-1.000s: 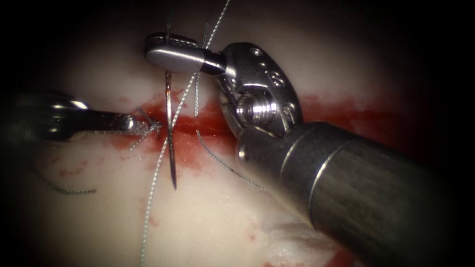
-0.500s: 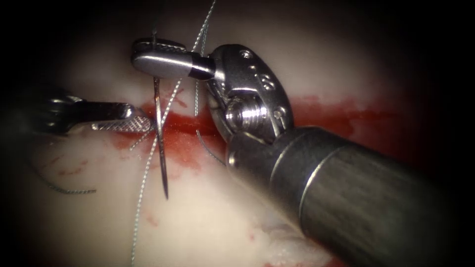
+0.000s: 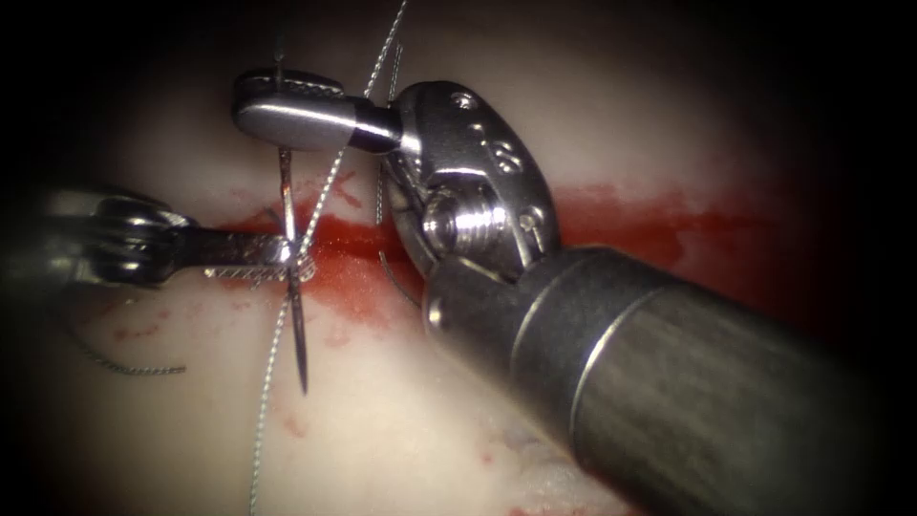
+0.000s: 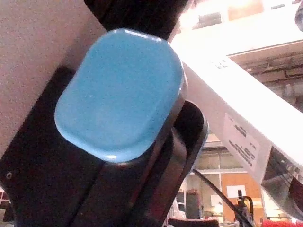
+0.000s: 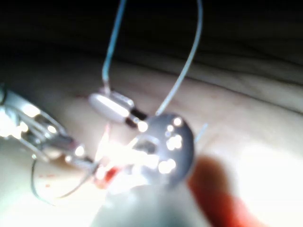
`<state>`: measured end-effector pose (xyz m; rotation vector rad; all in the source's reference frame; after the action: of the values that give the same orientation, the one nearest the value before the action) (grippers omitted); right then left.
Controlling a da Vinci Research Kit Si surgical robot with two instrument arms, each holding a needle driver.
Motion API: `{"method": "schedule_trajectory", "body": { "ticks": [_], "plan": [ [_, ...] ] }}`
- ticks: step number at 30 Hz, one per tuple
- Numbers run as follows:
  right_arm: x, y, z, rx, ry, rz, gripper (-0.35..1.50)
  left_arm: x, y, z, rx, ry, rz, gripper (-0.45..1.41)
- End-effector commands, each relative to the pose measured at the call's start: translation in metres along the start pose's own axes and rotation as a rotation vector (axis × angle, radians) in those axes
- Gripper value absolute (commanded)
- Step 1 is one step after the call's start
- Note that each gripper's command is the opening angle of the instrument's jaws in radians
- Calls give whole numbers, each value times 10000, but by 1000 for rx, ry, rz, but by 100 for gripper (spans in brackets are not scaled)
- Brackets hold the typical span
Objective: Wound Closure
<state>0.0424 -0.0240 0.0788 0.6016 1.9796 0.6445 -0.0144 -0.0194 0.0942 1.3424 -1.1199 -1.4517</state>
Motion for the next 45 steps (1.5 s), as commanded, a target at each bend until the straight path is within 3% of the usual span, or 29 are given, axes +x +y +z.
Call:
{"method": "schedule_trajectory", "body": {
  "ticks": [1, 5, 6, 7, 10, 14, 15, 19, 24, 28, 30, 41, 45],
  "plan": [
    [4, 8, 11, 4, 4, -11, -35, -10, -6, 7, -12, 1, 12, -45],
    [3, 7, 11, 4, 4, -28, -35, -6, -7, 7, -34, 9, 11, -45],
    [4, 7, 11, 5, 4, -28, -27, -6, -8, 6, -33, 10, 10, -45],
    [4, 6, 10, 6, 3, -27, -1, -6, -8, 4, -33, 12, 9, -45],
    [7, 2, 3, 12, -10, 86, 31, -7, -10, 1, -28, 26, -17, -45],
    [13, -3, -5, -23, -107, 274, 108, -7, -10, -1, -22, 48, -19, -45],
    [13, -5, -8, -34, -139, 296, 115, -7, -10, -1, -20, 56, -19, -45],
    [18, -10, -18, -59, -247, 312, 101, -5, -6, 0, -16, 79, -14, -45],
    [24, -8, -20, -69, -263, 318, 74, -3, -5, 1, -14, 103, -11, -45],
    [25, -8, -12, -61, -265, 325, 76, 1, -3, 3, -32, 124, -9, -45],
    [24, -10, -8, -34, -278, 333, 64, 3, -1, 5, -37, 134, -6, -45],
    [9, -22, 2, 33, -429, 347, 59, 7, 2, 7, -50, 162, -1, -45],
    [5, -20, 4, 22, -428, 337, 41, 9, 2, 8, -49, 167, -1, -45]
  ]
}}
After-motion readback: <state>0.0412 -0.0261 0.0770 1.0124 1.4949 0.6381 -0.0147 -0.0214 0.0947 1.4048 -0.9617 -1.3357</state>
